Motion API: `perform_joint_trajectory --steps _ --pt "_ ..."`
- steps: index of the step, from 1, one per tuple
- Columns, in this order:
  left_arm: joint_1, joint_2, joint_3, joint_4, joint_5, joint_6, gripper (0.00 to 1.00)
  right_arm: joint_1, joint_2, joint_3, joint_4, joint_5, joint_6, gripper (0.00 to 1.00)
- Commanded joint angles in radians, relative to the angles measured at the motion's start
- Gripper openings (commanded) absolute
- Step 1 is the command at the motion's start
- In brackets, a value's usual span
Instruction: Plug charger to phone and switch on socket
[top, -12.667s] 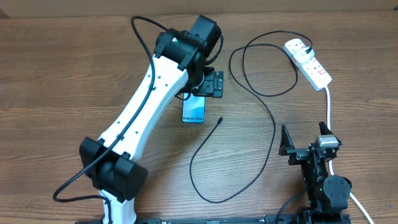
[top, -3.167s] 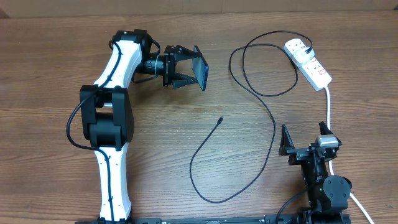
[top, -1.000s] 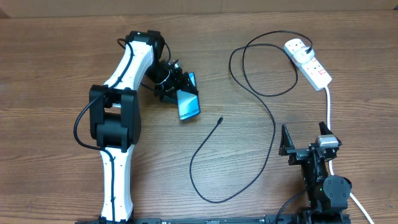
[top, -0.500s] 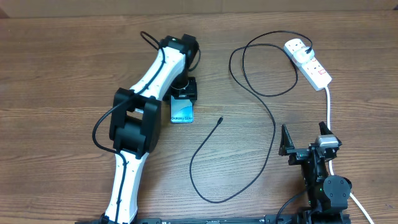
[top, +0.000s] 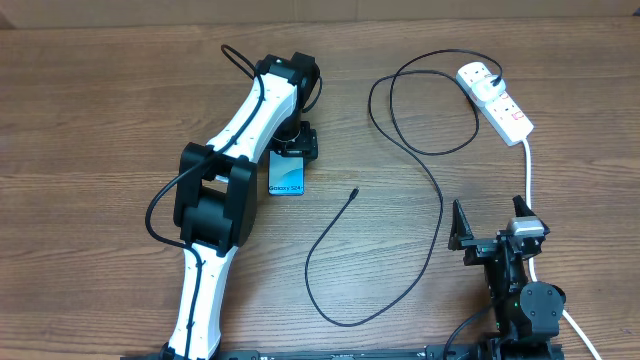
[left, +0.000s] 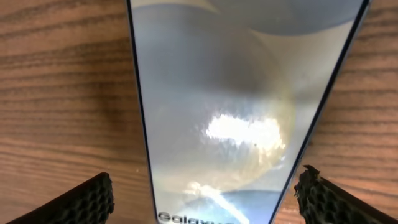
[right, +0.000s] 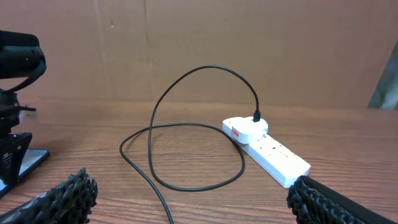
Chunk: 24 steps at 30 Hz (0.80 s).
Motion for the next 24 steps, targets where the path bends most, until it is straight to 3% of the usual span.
perform_joint_trajectory --steps 1,8,14,20,24 --pt "0.008 -0.042 0.059 -0.027 0.013 -0.014 0.90 0.004 -0.012 -0.010 0.006 0.006 -0.005 1.00" --pt "0.040 -0.053 0.279 -0.143 0.152 -0.013 0.92 0.004 -0.012 -0.010 0.006 0.006 -0.005 1.00" --pt "0.071 -0.120 0.455 -0.237 0.147 -0.013 0.92 0.004 -0.012 -0.010 0.006 0.006 -0.004 1.00" --pt "0.091 -0.209 0.474 -0.251 0.135 -0.008 0.92 0.004 -0.012 -0.010 0.006 0.006 -0.004 1.00" --pt "0.077 -0.200 0.412 -0.266 0.050 -0.004 0.93 0.004 -0.012 -0.010 0.006 0.006 -0.005 1.00"
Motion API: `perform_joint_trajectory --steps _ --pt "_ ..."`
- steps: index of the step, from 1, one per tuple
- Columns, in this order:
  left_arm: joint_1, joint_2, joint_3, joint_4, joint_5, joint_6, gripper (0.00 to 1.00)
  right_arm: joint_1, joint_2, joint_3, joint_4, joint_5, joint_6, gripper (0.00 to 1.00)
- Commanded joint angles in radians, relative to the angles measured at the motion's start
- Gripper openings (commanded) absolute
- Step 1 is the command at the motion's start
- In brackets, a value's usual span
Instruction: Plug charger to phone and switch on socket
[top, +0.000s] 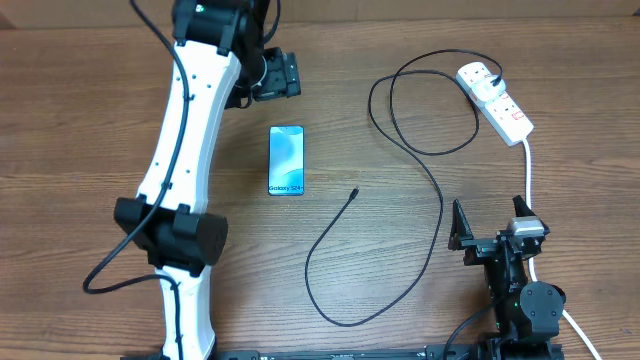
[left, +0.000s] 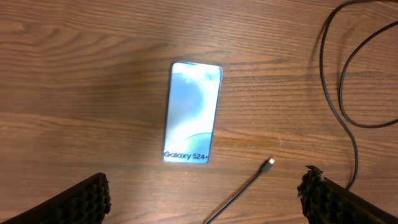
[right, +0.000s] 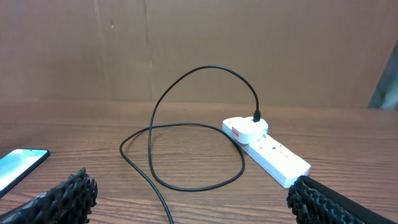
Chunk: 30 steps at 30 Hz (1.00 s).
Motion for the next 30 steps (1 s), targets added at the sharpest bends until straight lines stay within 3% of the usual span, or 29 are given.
perform_joint_trajectory --steps 1,6,15,30 --pt "-0.023 0.014 -0.082 0.003 -0.064 -0.007 0.93 0.004 -0.012 -0.010 0.006 0.006 -0.005 1.00" --pt "-0.058 0.014 -0.300 0.138 -0.101 -0.027 1.00 0.004 -0.012 -0.010 0.006 0.006 -0.004 1.00" --pt "-0.053 0.014 -0.608 0.390 -0.097 -0.017 1.00 0.004 -0.012 -0.010 0.006 0.006 -0.004 1.00" --pt "-0.063 0.014 -0.853 0.645 -0.101 0.013 1.00 0.004 -0.012 -0.010 0.006 0.006 -0.004 1.00"
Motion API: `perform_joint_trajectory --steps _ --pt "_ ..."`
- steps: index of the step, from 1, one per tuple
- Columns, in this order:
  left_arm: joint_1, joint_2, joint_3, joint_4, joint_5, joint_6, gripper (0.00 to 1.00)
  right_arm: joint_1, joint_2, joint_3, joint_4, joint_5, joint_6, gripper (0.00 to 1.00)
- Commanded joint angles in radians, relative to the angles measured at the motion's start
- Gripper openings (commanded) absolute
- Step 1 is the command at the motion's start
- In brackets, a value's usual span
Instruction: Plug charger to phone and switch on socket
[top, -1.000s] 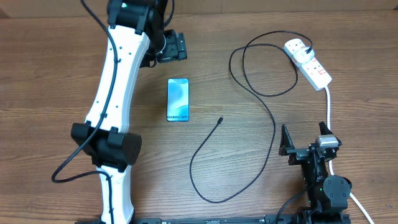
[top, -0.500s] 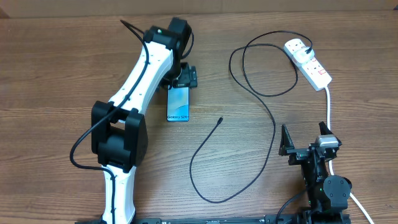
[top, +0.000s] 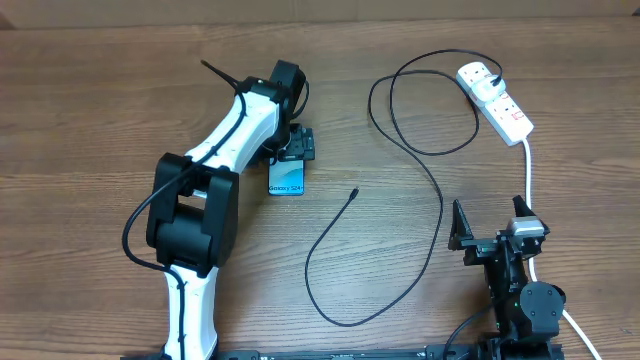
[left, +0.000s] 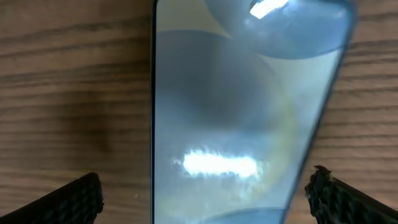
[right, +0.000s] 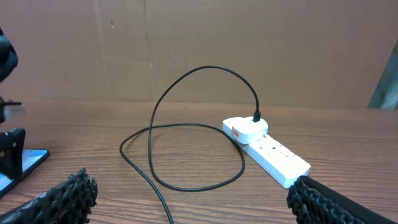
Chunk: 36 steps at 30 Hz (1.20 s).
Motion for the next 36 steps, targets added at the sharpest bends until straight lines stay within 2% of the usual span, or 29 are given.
perform_joint_trajectory --steps 1,9,20,27,36 --pt "-0.008 0.000 -0.046 0.024 -0.020 0.014 1.00 0.004 -0.012 -0.010 0.006 0.006 -0.003 1.00" --pt "-0.027 0.000 -0.062 0.050 -0.049 0.019 0.99 0.004 -0.012 -0.010 0.006 0.006 -0.004 1.00" --pt "-0.028 0.000 -0.084 0.066 -0.061 0.011 0.85 0.004 -0.012 -0.010 0.006 0.006 -0.004 1.00" --pt "-0.028 0.000 -0.086 0.089 -0.031 0.011 0.93 0.004 -0.012 -0.010 0.006 0.006 -0.003 1.00" --pt "-0.028 0.000 -0.086 0.098 -0.008 0.011 0.91 0.004 -0.012 -0.010 0.006 0.006 -0.004 1.00"
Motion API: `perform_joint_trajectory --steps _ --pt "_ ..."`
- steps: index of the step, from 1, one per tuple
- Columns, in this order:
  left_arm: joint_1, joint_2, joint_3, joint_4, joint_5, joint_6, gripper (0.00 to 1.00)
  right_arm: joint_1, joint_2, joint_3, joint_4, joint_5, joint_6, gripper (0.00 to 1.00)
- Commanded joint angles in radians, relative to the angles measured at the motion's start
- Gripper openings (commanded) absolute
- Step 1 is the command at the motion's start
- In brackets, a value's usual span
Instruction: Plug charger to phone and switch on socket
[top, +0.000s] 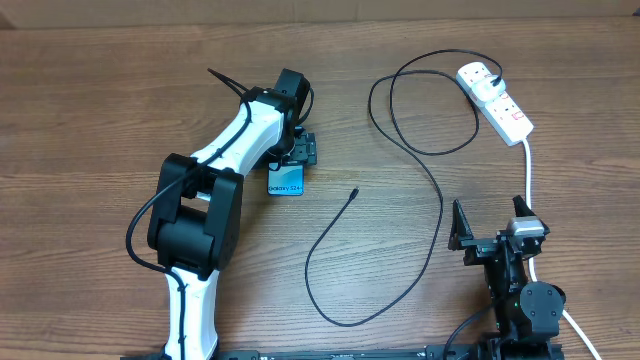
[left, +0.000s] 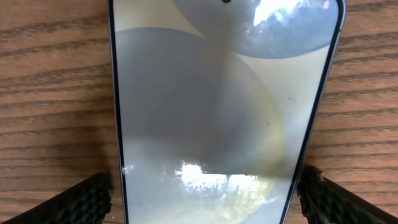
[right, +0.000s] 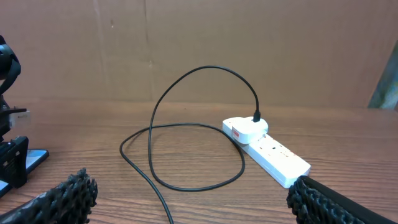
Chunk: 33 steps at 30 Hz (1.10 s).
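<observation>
The phone (left: 224, 112), screen up and marked Galaxy S24+, lies on the wooden table (top: 90, 120) left of centre. My left gripper (top: 296, 150) sits low over its far half, open. Its black fingers (left: 81, 200) stand on either side of the phone's long edges, very close to them. The black charger cable (top: 440, 215) loops across the table. Its free tip (top: 354, 192) lies right of the phone. Its other end goes into the white plug (right: 245, 129) on the socket strip (top: 497, 100) at the back right. My right gripper (right: 193, 205) is open at the front right, holding nothing.
The strip's white lead (top: 529, 170) runs down the right side past my right arm. A cardboard wall (right: 199, 43) stands behind the table. The cable's front loop (top: 330, 310) lies between the two arms.
In the left wrist view the phone, then off to the right, now sits squarely between the fingers, with its edges closer to them. The phone, the cable and the right arm have not moved.
At the oldest moment my left gripper was low over the phone, open. Then it was raised at the back of the table, with the phone lying uncovered. After that it was over the phone again, off-centre. Now it is centred on it. The right arm stayed parked throughout.
</observation>
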Motion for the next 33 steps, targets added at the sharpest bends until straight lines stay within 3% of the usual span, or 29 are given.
perform_joint_trajectory --steps 1,11,19,24,33 --pt "-0.006 0.010 -0.023 0.003 -0.005 0.004 0.91 0.004 -0.012 -0.010 0.006 0.006 -0.004 1.00" --pt "-0.006 0.010 -0.023 0.005 -0.005 0.004 0.79 0.004 -0.012 -0.010 0.006 0.006 -0.004 1.00" --pt "-0.006 0.010 -0.023 0.004 -0.005 0.004 0.76 0.004 -0.012 -0.010 0.006 0.006 -0.005 1.00" --pt "-0.006 0.010 -0.023 0.003 -0.003 -0.008 0.66 0.004 -0.012 -0.010 0.006 0.006 -0.005 1.00" --pt "-0.006 0.010 -0.023 0.003 -0.004 -0.012 0.66 0.004 -0.012 -0.010 0.006 0.006 -0.004 1.00"
